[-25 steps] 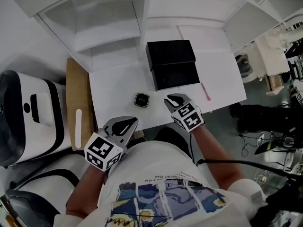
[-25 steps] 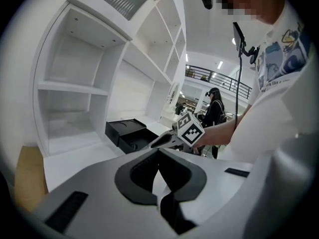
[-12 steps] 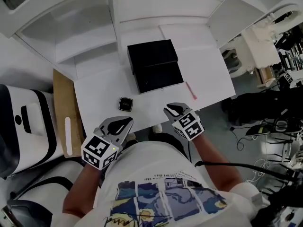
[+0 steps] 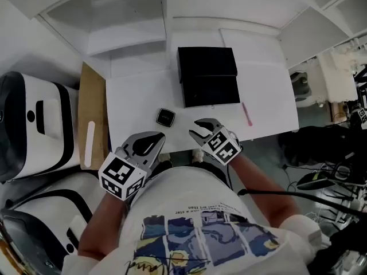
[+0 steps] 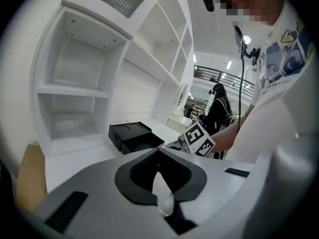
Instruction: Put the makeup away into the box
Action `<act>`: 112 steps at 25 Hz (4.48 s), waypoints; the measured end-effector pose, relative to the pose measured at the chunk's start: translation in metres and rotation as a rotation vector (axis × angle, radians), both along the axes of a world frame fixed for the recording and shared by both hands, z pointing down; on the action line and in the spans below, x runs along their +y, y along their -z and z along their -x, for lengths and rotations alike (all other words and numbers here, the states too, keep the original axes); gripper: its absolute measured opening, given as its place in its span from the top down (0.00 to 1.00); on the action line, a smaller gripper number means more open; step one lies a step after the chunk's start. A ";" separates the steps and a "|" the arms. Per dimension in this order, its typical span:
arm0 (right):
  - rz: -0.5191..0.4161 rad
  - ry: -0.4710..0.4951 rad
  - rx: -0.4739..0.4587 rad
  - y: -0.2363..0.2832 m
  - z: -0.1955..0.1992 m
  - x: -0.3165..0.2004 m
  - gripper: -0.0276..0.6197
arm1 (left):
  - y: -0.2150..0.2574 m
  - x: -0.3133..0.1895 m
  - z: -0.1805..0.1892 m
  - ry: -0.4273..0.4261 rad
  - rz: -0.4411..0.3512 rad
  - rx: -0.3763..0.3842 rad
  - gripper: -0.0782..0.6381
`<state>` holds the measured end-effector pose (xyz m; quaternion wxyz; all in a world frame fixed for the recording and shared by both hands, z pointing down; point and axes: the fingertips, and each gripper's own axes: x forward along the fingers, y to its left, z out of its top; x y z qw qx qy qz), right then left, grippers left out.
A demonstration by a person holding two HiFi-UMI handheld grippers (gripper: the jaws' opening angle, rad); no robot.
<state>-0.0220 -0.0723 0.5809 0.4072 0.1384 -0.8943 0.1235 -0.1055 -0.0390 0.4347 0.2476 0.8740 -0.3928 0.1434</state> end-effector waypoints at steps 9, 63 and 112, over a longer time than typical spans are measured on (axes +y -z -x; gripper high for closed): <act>0.026 0.171 0.064 -0.036 0.069 0.009 0.52 | -0.001 0.027 0.046 0.123 0.010 -0.016 0.87; 0.011 0.014 0.186 0.018 0.008 -0.032 0.45 | 0.001 0.024 0.005 -0.041 -0.038 0.035 0.87; 0.032 0.321 0.375 -0.088 -0.042 -0.163 0.45 | -0.001 0.005 -0.025 0.410 0.037 -0.066 0.87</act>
